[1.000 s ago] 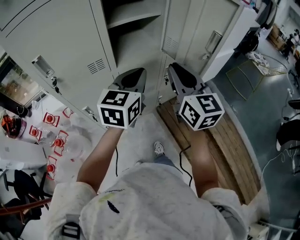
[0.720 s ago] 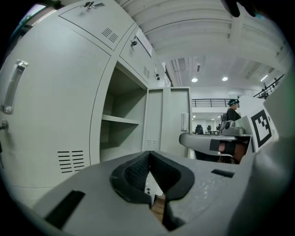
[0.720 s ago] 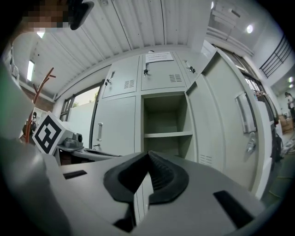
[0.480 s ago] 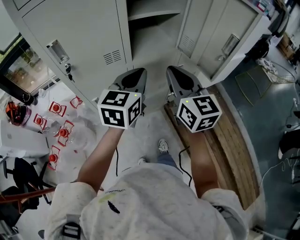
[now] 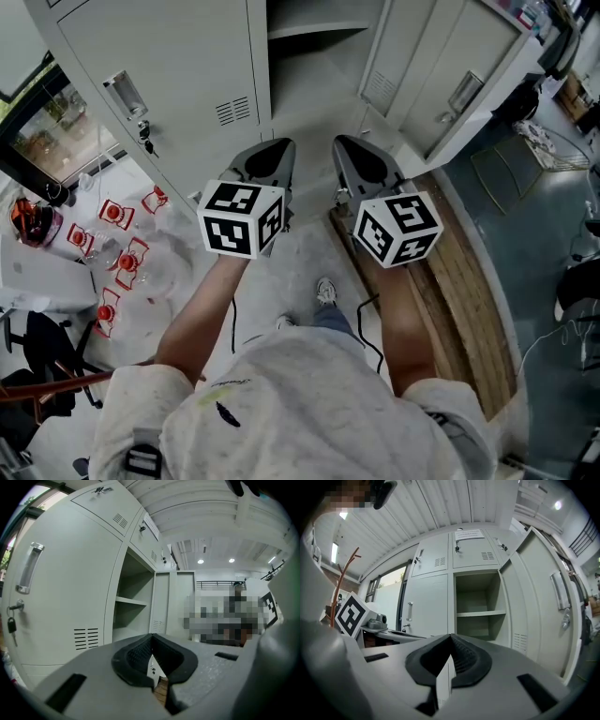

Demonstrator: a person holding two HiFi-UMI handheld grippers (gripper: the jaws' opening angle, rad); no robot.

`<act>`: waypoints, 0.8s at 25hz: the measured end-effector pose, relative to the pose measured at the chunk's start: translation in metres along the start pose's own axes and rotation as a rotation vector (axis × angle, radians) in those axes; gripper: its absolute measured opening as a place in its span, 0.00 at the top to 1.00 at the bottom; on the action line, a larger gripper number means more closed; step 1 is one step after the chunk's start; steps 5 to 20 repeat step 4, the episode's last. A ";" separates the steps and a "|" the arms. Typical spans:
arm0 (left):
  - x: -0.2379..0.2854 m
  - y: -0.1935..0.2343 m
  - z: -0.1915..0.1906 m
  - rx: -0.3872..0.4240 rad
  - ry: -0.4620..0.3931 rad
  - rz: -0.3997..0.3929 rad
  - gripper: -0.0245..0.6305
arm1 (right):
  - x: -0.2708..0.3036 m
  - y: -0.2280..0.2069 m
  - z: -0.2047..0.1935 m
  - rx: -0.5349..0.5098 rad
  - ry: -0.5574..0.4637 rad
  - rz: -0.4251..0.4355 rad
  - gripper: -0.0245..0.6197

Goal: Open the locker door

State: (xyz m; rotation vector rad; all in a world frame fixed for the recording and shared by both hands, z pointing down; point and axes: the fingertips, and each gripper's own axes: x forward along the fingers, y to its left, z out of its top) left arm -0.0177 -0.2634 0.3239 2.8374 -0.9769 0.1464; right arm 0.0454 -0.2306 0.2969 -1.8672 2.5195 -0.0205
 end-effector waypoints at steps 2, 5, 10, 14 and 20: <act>-0.001 0.000 -0.001 0.000 0.000 -0.001 0.95 | -0.001 0.002 0.000 -0.003 0.001 0.003 0.96; -0.002 -0.001 -0.002 0.000 0.000 -0.001 0.95 | -0.001 0.003 -0.001 -0.005 0.001 0.005 0.96; -0.002 -0.001 -0.002 0.000 0.000 -0.001 0.95 | -0.001 0.003 -0.001 -0.005 0.001 0.005 0.96; -0.002 -0.001 -0.002 0.000 0.000 -0.001 0.95 | -0.001 0.003 -0.001 -0.005 0.001 0.005 0.96; -0.002 -0.001 -0.002 0.000 0.000 -0.001 0.95 | -0.001 0.003 -0.001 -0.005 0.001 0.005 0.96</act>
